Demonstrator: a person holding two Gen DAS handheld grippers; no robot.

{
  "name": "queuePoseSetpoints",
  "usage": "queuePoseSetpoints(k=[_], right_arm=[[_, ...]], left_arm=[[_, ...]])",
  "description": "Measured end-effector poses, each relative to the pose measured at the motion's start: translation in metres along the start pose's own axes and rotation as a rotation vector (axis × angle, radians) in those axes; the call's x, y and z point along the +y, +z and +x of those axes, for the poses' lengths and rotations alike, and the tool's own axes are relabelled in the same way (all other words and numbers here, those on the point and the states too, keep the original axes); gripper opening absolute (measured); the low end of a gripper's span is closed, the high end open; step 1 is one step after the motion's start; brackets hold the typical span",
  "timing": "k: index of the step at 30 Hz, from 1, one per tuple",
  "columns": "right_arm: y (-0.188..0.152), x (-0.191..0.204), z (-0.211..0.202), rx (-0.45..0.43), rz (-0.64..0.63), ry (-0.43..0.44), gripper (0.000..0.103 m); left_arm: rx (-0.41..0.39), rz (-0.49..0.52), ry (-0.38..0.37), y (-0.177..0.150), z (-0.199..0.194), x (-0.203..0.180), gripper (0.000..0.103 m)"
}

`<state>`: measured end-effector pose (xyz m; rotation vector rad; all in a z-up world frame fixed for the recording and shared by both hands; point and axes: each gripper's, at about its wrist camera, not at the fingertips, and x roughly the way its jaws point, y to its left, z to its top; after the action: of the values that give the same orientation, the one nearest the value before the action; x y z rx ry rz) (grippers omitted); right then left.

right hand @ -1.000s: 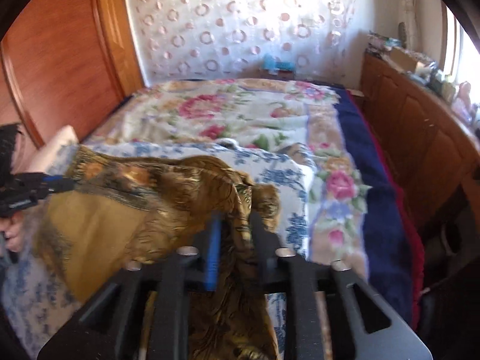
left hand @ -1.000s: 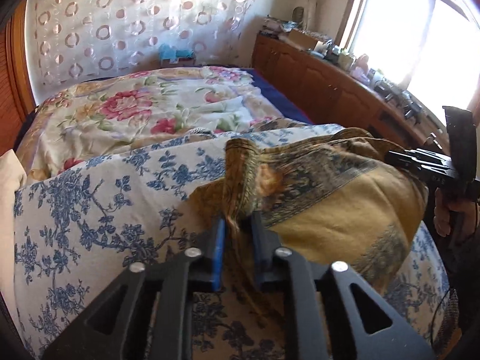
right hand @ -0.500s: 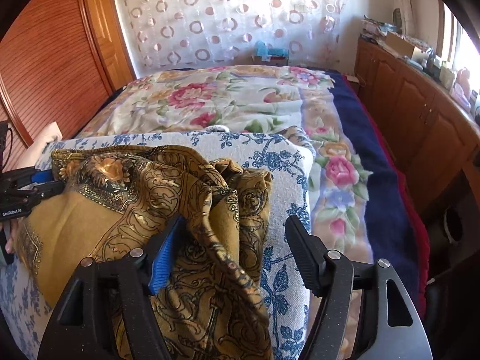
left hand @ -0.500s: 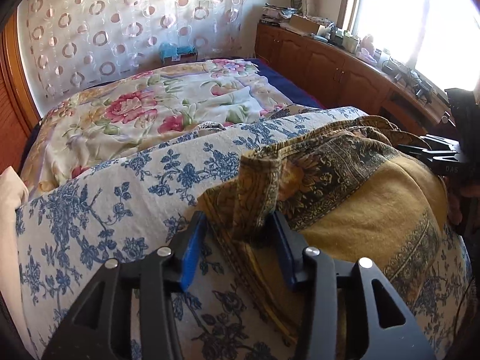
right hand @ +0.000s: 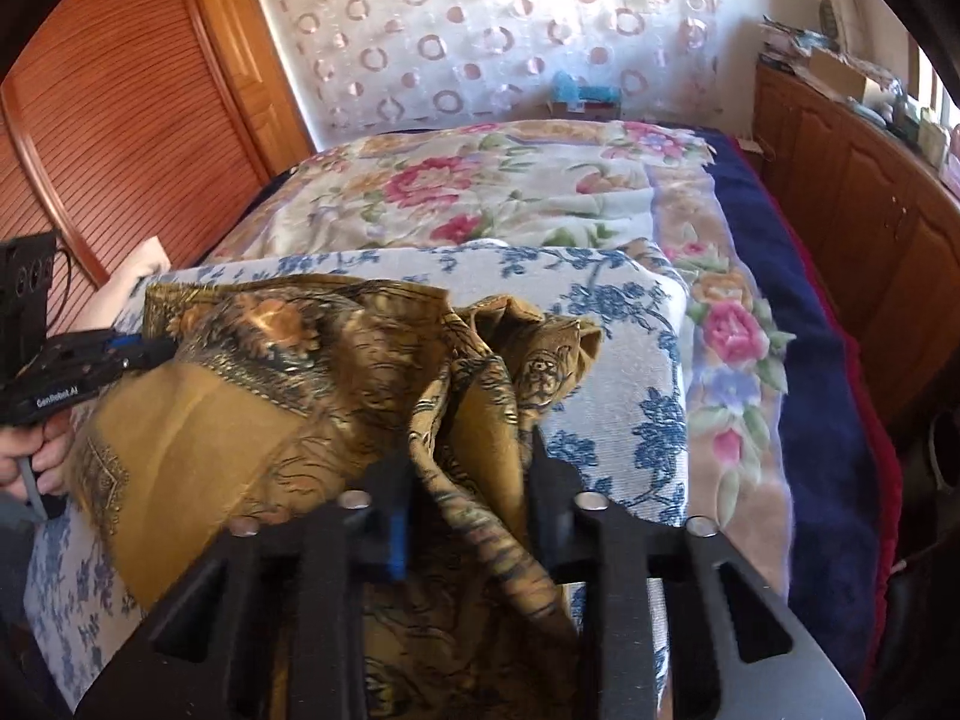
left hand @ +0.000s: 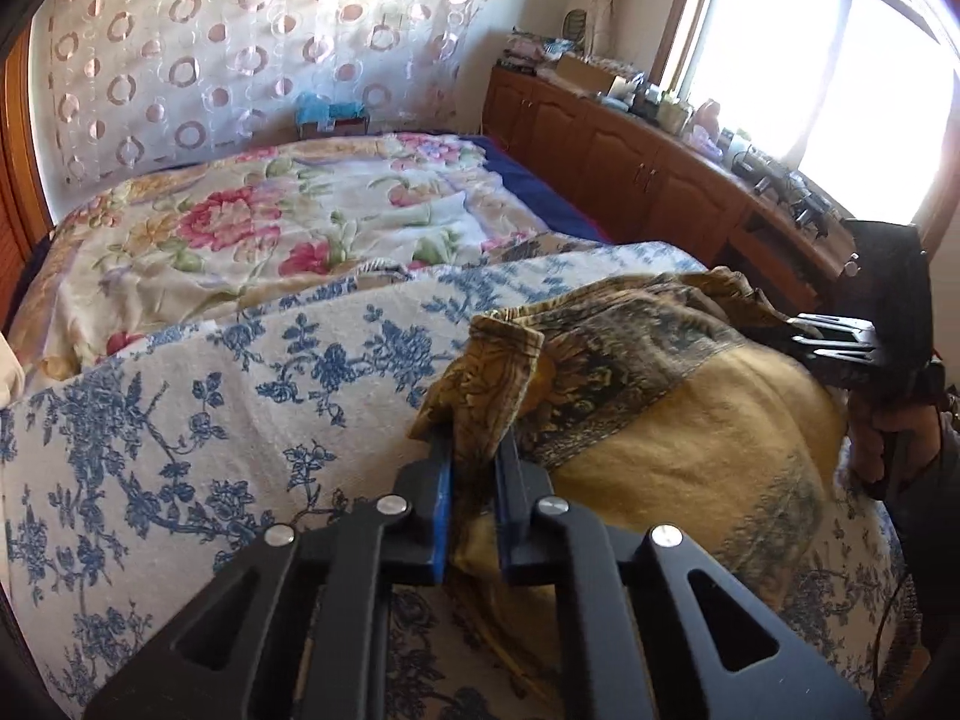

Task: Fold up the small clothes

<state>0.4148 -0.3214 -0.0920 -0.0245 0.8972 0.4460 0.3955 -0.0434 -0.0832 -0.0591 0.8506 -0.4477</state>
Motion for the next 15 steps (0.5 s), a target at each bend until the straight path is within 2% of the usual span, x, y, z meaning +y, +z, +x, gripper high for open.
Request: queuePoseSetpoints(k=[4, 6, 13, 15], right_arm=[[-0.001, 0.018, -0.014, -0.05, -0.063, -0.039, 0.012], [0.001, 0.027, -0.026, -0.089, -0.077, -0.041, 0.012], [0.025, 0.076, -0.072, -0.246, -0.139, 0.009, 0.011], [0.035, 0.099, -0.077, -0.265, -0.187, 0.037, 0.011]], left_arm=[[-0.052, 0.004, 0.017, 0.001, -0.032, -0.009, 0.007], [-0.092, -0.005, 0.003, 0.0, -0.055, -0.012, 0.007], [-0.231, -0.03, 0.005, -0.016, -0.134, -0.009, 0.007], [-0.267, -0.041, 0.035, -0.021, -0.157, -0.002, 0.007]])
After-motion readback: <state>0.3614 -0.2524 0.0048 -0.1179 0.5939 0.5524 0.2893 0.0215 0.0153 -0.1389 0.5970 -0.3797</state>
